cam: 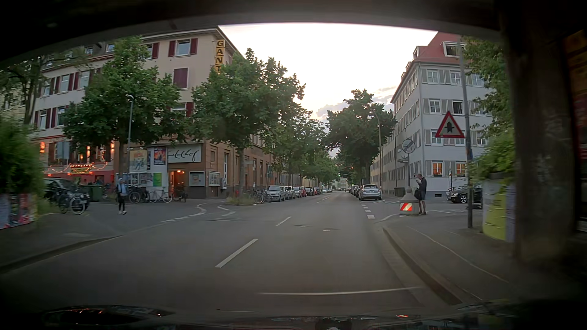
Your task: Follow the waypoints while adhering to traffic rules and regulations
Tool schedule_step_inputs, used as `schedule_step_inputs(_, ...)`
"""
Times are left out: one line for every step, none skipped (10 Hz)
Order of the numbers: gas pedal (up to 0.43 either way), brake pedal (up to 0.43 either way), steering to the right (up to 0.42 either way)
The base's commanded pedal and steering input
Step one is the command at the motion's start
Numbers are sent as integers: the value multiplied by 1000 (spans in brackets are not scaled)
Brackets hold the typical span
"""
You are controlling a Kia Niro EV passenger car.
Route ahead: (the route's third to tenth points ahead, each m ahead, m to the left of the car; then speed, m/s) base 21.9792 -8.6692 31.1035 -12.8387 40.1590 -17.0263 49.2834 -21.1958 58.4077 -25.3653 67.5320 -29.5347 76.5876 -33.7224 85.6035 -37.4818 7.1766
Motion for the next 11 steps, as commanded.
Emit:
schedule_step_inputs(67,0,33)
schedule_step_inputs(67,0,33)
schedule_step_inputs(67,0,33)
schedule_step_inputs(67,0,32)
schedule_step_inputs(67,0,30)
schedule_step_inputs(67,0,28)
schedule_step_inputs(67,0,27)
schedule_step_inputs(79,0,26)
schedule_step_inputs(79,0,21)
schedule_step_inputs(79,0,18)
schedule_step_inputs(79,0,17)
